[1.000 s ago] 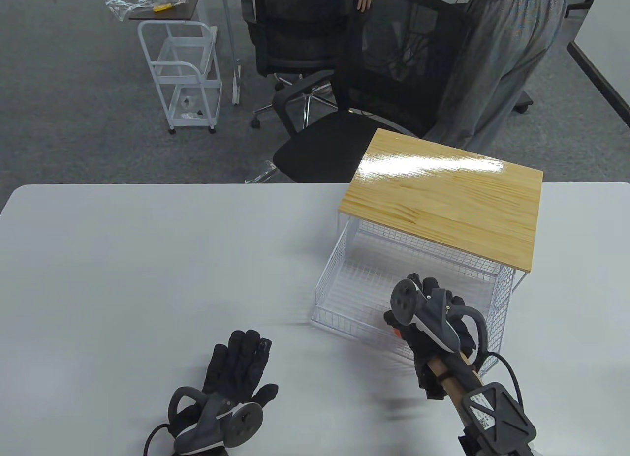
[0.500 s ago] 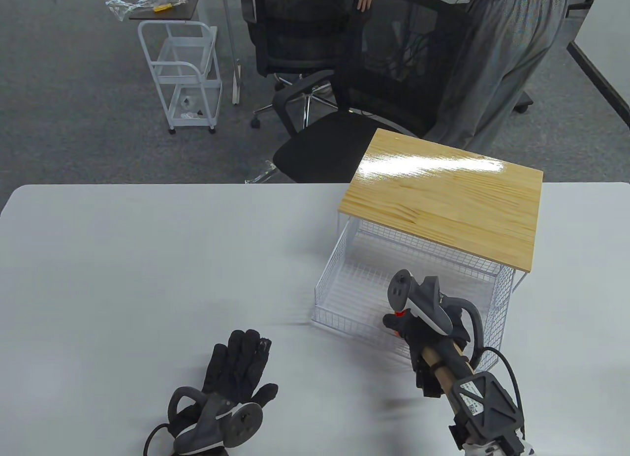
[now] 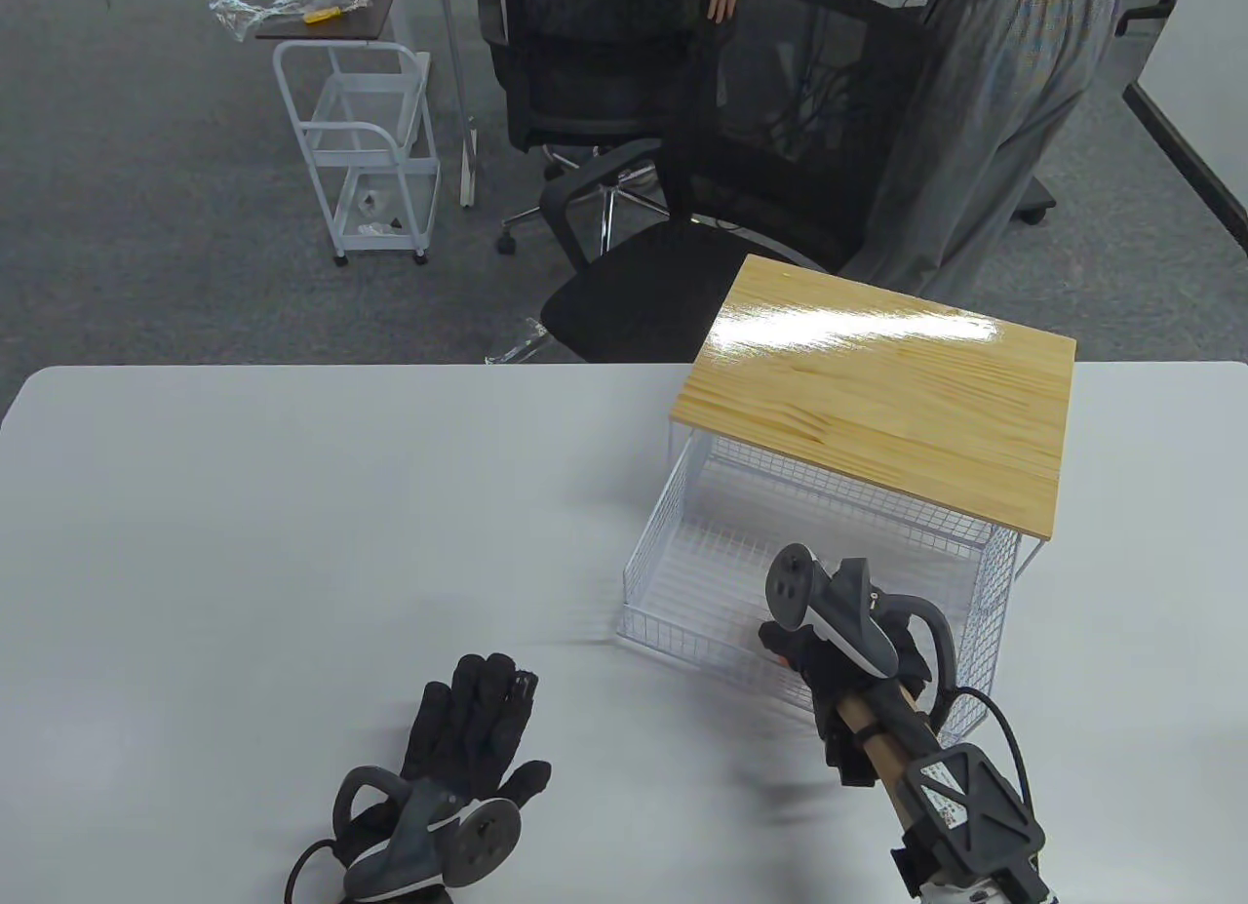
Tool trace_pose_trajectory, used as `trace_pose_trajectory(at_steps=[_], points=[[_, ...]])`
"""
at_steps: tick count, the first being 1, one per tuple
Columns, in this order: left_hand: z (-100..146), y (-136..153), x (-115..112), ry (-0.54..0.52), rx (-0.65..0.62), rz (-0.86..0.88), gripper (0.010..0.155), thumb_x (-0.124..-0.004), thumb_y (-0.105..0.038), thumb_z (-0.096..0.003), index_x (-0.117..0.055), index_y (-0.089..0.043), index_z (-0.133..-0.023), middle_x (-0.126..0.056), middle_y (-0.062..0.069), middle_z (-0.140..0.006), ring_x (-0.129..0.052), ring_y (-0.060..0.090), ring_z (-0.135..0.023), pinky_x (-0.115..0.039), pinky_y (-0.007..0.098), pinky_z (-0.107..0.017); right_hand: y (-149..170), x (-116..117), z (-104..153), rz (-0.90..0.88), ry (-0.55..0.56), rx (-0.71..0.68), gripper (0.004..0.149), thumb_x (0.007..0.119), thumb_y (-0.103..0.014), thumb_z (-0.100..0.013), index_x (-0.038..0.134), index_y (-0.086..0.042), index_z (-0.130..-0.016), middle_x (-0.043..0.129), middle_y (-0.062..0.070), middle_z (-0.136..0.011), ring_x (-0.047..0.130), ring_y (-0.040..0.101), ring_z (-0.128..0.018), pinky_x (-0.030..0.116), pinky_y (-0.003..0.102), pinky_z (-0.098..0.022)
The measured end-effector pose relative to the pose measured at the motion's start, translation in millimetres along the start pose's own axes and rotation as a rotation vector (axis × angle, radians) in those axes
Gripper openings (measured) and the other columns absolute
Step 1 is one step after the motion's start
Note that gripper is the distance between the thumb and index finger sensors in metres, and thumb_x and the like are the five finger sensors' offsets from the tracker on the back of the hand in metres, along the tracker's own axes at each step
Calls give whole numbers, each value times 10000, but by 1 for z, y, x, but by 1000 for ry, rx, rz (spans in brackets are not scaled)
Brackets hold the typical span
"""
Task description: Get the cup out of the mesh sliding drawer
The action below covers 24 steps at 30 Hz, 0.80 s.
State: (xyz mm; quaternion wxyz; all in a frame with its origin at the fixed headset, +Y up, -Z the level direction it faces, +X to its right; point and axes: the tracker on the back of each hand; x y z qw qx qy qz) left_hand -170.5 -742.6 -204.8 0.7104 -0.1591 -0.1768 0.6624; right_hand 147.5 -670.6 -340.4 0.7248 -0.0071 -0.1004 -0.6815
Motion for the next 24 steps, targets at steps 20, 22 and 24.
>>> trace_pose_trajectory(at_steps=[20, 22, 24], points=[[-1, 0, 0, 15, 3, 4, 775, -321, -534, -686, -230, -50, -1283, -283, 261, -1340, -306, 517, -1206, -269, 594, -865, -58, -67, 92, -109, 395, -369, 794, 739, -621, -411, 612, -232, -1091, 697, 165, -1086, 872, 350, -834, 662, 529, -661], [-1, 1, 0, 16, 5, 5, 775, -321, -534, -686, -230, -48, -1283, -284, 260, -1340, -306, 519, -1205, -271, 594, -865, -66, -63, 100, -102, 390, -413, 795, 736, -623, -413, 612, -230, -1092, 695, 163, -1087, 870, 350, -836, 663, 528, -661], [-1, 1, 0, 18, 8, 7, 776, -321, -534, -686, -226, -48, -1283, -284, 260, -1340, -304, 519, -1206, -269, 594, -865, -75, -55, 108, -85, 374, -455, 794, 736, -622, -413, 612, -229, -1092, 697, 167, -1086, 872, 348, -836, 663, 529, -660]])
Point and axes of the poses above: the tracker on the back of each hand, its own y axis roughly to the little-finger side, its own z axis roughly from the fingertips to the wrist, x = y × z
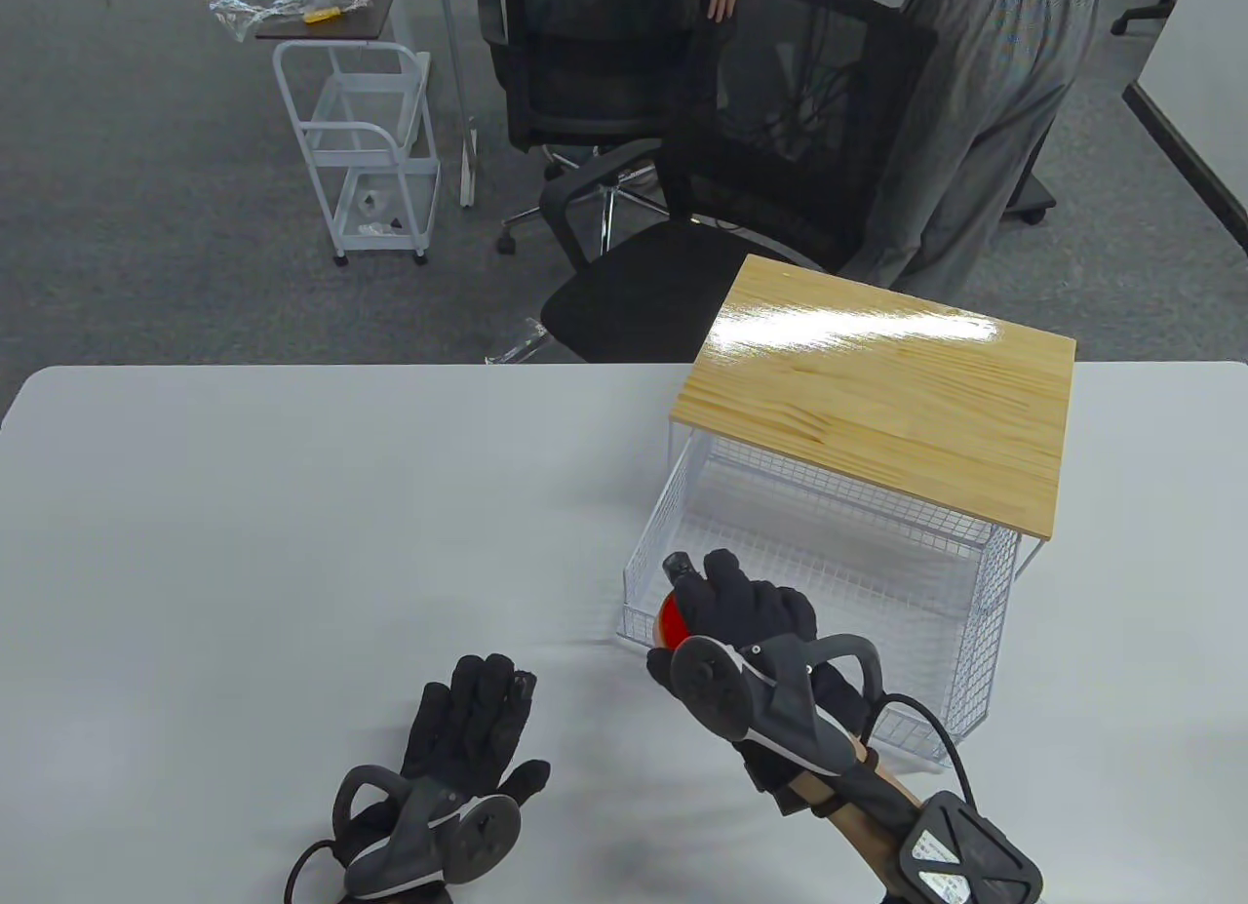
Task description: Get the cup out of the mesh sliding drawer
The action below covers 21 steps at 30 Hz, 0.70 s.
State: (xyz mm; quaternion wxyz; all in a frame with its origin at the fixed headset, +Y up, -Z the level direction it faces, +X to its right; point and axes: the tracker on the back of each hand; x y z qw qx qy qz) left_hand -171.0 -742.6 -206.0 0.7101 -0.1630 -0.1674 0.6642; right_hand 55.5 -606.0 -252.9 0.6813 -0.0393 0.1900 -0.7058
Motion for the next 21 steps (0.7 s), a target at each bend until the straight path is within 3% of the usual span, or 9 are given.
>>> trace_pose_trajectory(at_steps=[10, 21], points=[[0, 0, 0, 2, 0, 1, 776, -321, -534, -686, -228, -49, -1283, -282, 260, -1340, -304, 518, -1206, -269, 594, -865, -29, 46, 12, -2, -120, -99, 793, 736, -620, -414, 619, -220, -1088, 697, 165, -1085, 866, 349, -839, 661, 528, -663], [0, 0, 1, 0, -2, 0, 774, -321, -534, -686, -236, -48, -1282, -283, 260, -1340, -303, 520, -1205, -269, 595, -865, -42, 87, 16, -24, -218, -102, 791, 737, -610, -420, 614, -211, -1091, 676, 184, -1094, 834, 384, -863, 644, 538, -673]])
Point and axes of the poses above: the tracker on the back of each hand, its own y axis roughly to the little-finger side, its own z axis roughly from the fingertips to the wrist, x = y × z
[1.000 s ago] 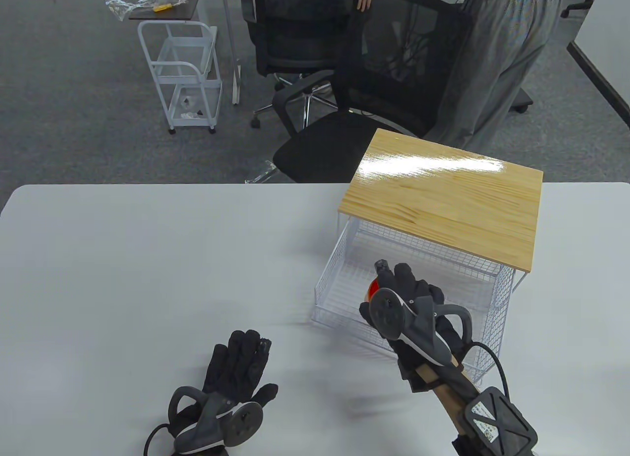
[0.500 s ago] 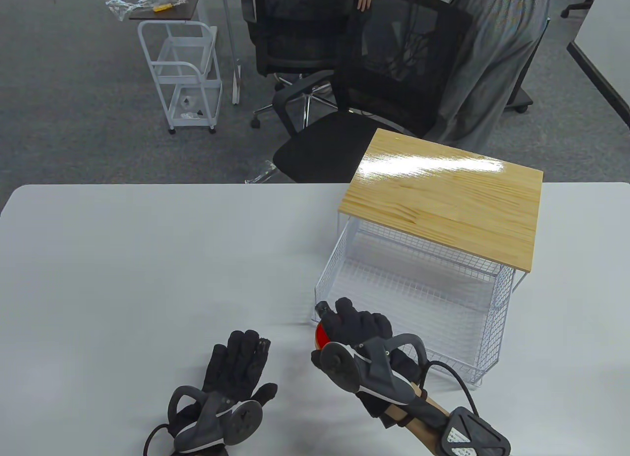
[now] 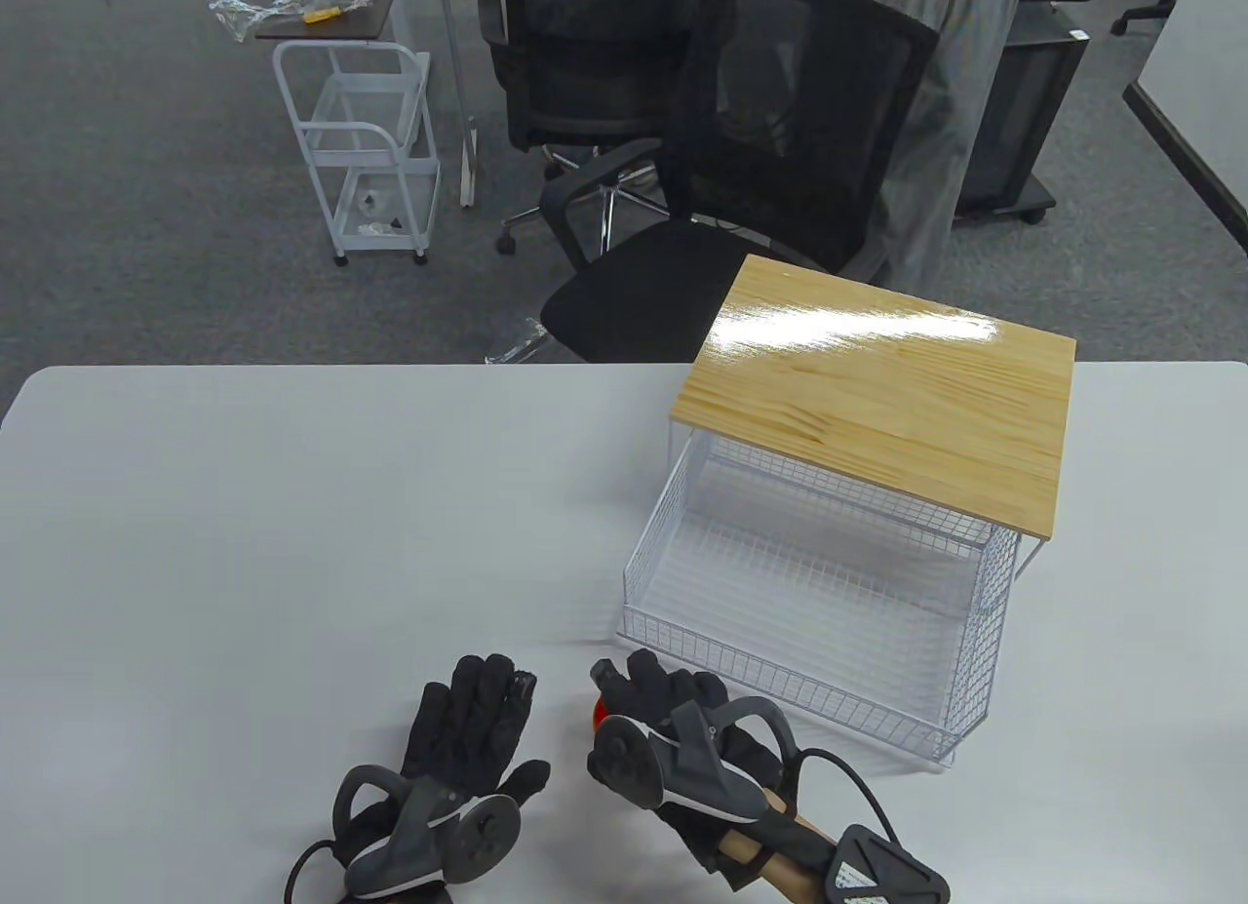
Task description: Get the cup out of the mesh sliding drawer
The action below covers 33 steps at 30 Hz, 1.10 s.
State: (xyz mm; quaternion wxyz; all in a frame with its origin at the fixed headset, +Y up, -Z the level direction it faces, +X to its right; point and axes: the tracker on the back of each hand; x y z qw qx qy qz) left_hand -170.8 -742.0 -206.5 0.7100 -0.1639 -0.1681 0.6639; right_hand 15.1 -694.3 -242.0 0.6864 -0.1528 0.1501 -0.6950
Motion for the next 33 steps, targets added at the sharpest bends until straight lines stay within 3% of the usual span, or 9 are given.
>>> trace_pose_trajectory(at_steps=[13, 33], points=[[0, 0, 0, 1, 0, -1, 776, -322, -534, -685, -229, -49, -1283, -286, 260, -1340, -305, 519, -1205, -271, 595, -864, 0, 17, -3, -2, -31, 12, 793, 740, -602, -423, 608, -204, -1095, 653, 203, -1106, 805, 406, -885, 624, 549, -685], [0, 0, 0, 6, 2, -1, 775, -321, -534, -685, -230, -49, -1283, -286, 260, -1340, -307, 518, -1206, -271, 594, -865, 0, 17, -3, -27, -34, 15, 776, 714, -595, -439, 600, -201, -1098, 622, 207, -1124, 765, 424, -923, 601, 553, -701]])
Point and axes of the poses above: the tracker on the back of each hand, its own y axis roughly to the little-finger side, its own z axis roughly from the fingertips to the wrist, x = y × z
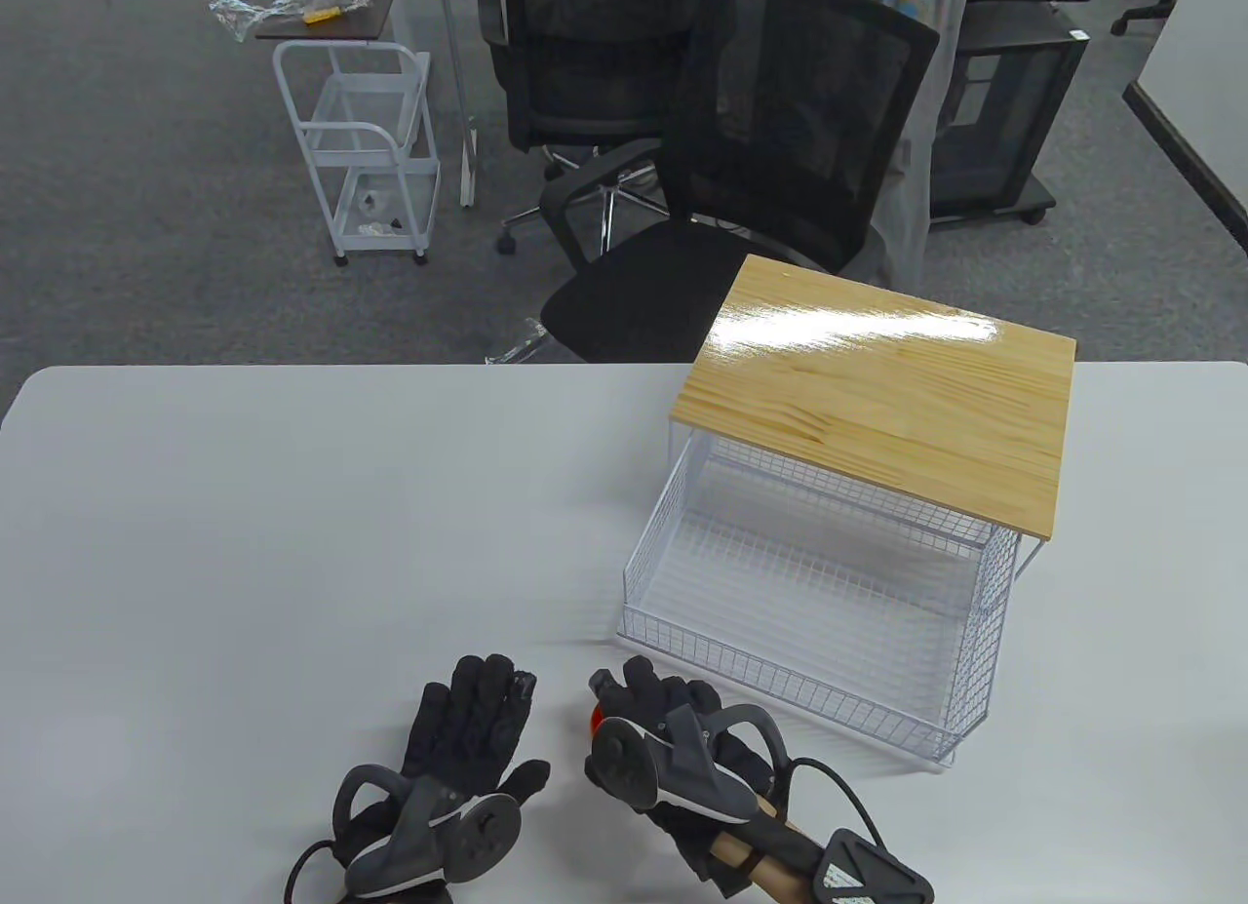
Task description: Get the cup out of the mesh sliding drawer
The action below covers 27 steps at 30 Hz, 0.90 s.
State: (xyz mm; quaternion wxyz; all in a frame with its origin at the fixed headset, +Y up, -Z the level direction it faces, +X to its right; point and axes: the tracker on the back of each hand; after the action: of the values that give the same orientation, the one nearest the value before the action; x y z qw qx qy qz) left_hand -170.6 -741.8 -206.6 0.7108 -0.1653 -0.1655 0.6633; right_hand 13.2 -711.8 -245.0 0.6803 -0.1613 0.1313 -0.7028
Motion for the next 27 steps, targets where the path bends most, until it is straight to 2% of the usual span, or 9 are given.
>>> trace_pose_trajectory(at_steps=[8, 13, 27], points=[[0, 0, 0, 2, 1, -1, 775, -321, -534, -685, -230, -50, -1283, -288, 261, -1339, -307, 519, -1205, -270, 594, -865, 0, 0, 0, -2, -7, 4, 778, 710, -594, -440, 591, -202, -1102, 611, 204, -1130, 755, 431, -934, 597, 554, -704], [0, 0, 0, 2, 2, 0, 776, -322, -534, -686, -230, -48, -1283, -286, 263, -1339, -306, 520, -1205, -271, 595, -864, 1, 0, 1, -3, -14, 3, 806, 700, -612, -432, 560, -209, -1116, 580, 182, -1144, 690, 429, -982, 560, 557, -726], [0, 1, 1, -1, 8, 0, 775, -322, -534, -686, -230, -49, -1283, -283, 262, -1340, -305, 518, -1206, -270, 595, -864, 18, -34, 15, -54, 160, 54, 834, 666, -608, -442, 482, -192, -1141, 456, 129, -1189, 557, 377, -1066, 459, 531, -785]])
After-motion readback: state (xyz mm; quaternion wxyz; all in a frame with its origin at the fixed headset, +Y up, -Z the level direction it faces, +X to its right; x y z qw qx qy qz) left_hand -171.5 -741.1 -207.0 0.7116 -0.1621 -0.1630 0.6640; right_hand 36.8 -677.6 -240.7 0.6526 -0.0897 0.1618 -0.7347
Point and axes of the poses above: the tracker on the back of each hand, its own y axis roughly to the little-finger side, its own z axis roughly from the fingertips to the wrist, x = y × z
